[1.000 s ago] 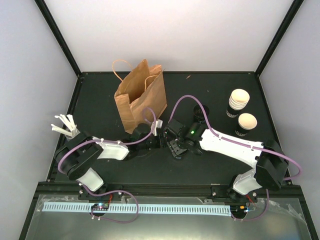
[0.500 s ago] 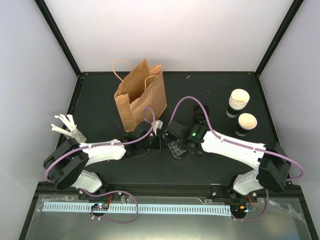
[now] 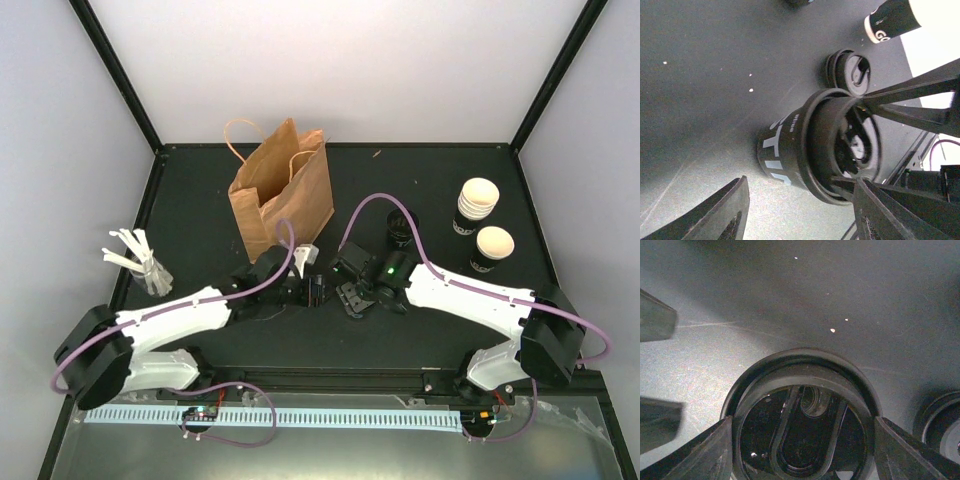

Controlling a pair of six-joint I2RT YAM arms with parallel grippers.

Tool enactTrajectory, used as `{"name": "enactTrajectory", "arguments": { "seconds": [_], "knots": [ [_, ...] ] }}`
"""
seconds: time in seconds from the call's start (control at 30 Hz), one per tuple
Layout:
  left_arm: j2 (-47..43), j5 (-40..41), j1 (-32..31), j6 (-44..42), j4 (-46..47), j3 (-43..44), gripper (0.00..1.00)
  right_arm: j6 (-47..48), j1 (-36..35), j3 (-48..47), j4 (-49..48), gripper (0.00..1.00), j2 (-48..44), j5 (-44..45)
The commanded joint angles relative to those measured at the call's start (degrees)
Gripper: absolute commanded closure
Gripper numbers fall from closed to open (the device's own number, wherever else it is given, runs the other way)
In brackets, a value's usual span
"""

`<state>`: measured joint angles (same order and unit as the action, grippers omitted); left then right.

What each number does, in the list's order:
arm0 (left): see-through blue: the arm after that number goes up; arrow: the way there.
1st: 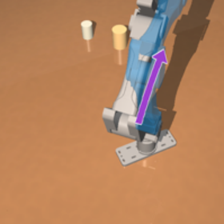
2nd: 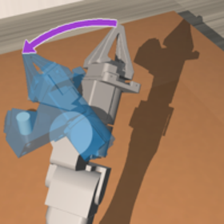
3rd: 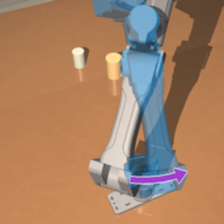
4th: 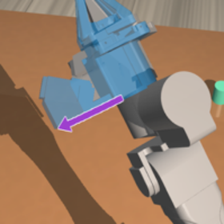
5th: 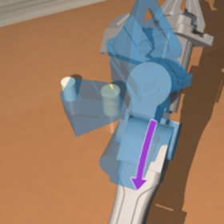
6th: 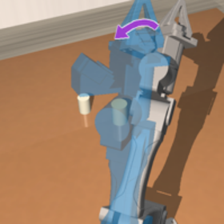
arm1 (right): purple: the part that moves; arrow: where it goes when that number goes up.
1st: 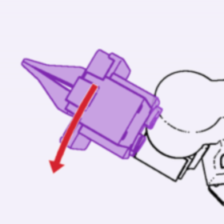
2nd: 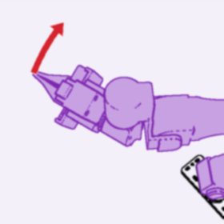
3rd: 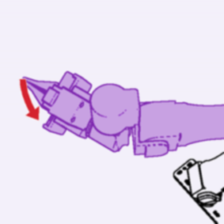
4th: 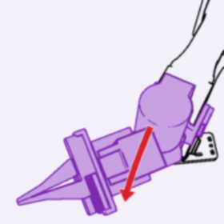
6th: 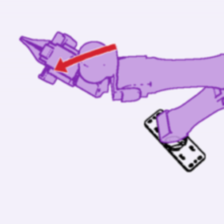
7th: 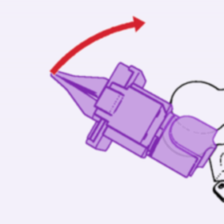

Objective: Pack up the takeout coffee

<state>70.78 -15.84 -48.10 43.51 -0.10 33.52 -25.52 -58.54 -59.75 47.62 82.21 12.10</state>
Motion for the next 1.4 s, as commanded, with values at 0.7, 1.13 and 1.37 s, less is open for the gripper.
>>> {"name": "enactTrajectory", "arguments": {
  "seconds": [0.7,1.13,1.37],
  "knots": [
    [-14.93,2.13,-0.16,-2.68,-8.02,-1.53,0.37,-1.05,-0.78,2.43,3.59,0.44,2.65,-3.79],
    [-20.13,6.62,0.66,-5.03,-12.27,-1.24,0.02,-1.06,-0.76,2.09,3.49,0.44,2.52,-3.47],
    [-22.79,7.91,1.77,-2.82,-10.52,-3.7,0.01,-1.12,-0.74,2.0,3.57,0.41,2.49,-3.33]
  ]
}}
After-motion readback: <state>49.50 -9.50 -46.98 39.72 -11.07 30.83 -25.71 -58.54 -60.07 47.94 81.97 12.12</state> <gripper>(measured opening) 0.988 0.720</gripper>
